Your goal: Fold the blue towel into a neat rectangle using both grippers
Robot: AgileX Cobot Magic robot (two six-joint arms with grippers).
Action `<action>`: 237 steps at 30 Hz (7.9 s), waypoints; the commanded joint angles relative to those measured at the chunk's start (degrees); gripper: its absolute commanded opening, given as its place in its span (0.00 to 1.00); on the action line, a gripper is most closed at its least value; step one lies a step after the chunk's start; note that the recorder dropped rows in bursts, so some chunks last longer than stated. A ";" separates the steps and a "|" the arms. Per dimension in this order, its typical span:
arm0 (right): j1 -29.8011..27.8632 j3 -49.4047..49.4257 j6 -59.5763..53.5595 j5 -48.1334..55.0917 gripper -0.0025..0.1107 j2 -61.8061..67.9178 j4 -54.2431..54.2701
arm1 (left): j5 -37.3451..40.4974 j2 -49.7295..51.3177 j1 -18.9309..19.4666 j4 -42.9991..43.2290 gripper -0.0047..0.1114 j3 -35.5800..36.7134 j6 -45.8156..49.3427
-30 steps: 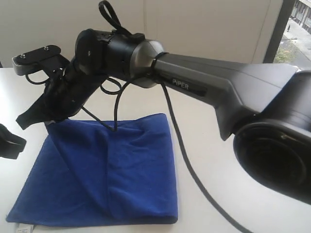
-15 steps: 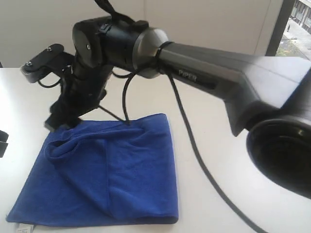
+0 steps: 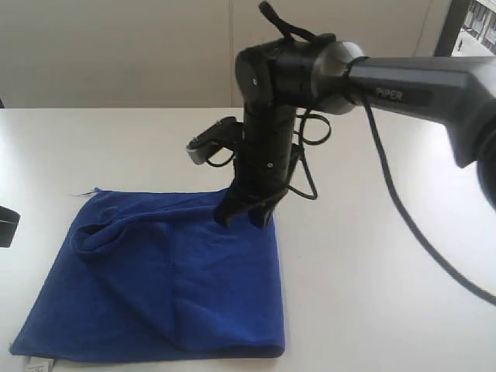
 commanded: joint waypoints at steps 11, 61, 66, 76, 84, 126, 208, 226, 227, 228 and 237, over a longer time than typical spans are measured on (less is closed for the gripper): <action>-5.21 32.82 -18.30 -24.07 0.02 -26.89 15.60 | 1.63 -0.28 -0.05 -11.50 0.04 0.13 9.17; 0.79 38.40 23.98 -10.60 0.02 -5.36 -23.98 | 10.44 -0.28 -0.05 -28.38 0.04 0.13 25.64; 0.79 38.86 22.99 -8.67 0.02 -6.50 -17.84 | 11.30 -0.28 -0.05 -29.04 0.04 0.13 25.64; 0.79 34.76 21.77 -16.05 0.02 -26.47 -24.91 | 0.21 2.29 -0.05 -32.47 0.04 0.13 31.81; -1.54 36.53 13.97 -18.09 0.02 -25.02 -22.71 | 14.21 21.99 -0.30 -32.24 0.04 -8.33 32.41; -21.17 29.34 -22.18 -22.14 0.02 -9.64 17.44 | -21.26 46.35 -35.25 -32.52 0.45 -21.75 62.66; -21.17 29.34 -21.55 -21.64 0.02 -5.63 17.55 | -25.62 42.90 -34.35 -43.82 0.49 -21.18 60.01; -21.17 29.34 -21.46 -20.69 0.02 -4.36 17.55 | -33.19 44.88 -29.60 -27.75 0.49 -29.23 46.37; -21.17 29.34 -21.46 -20.58 0.02 -3.95 17.55 | -34.87 43.72 -28.88 -29.78 0.49 -29.23 47.25; -21.17 29.34 -21.46 -20.58 0.02 -3.81 17.55 | -35.80 42.71 -28.05 -32.69 0.49 -29.23 49.12; -21.17 29.34 -21.46 -21.35 0.02 -1.71 17.55 | -80.02 40.72 -24.39 -76.10 0.38 -31.10 94.39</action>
